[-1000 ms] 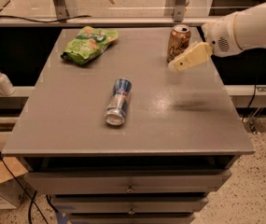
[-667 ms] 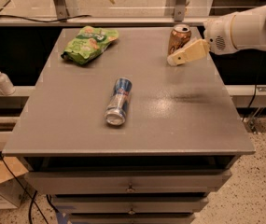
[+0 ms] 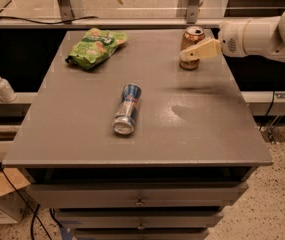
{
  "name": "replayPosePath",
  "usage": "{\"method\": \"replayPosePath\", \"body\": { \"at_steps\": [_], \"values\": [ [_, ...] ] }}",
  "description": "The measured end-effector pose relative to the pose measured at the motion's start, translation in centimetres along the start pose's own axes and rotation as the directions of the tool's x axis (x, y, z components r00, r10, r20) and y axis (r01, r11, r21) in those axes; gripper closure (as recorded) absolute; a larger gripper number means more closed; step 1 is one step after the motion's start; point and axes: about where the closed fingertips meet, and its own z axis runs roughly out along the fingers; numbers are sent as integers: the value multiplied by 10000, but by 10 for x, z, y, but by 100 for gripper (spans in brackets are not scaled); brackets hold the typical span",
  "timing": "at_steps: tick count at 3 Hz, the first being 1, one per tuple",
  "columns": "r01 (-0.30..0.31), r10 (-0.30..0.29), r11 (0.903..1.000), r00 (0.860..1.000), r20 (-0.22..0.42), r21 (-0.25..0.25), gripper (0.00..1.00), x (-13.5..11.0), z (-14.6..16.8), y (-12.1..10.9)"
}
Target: Knock orange can over
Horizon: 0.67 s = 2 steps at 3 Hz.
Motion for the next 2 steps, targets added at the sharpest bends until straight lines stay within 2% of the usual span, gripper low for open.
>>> {"method": "replayPosePath", "body": {
  "at_steps": [1, 2],
  "values": [
    [-444, 450, 9988, 9985, 300, -185, 0, 7, 25, -11],
    [-751, 774, 9962, 9956, 519, -443, 17, 13, 47, -13]
  ]
}}
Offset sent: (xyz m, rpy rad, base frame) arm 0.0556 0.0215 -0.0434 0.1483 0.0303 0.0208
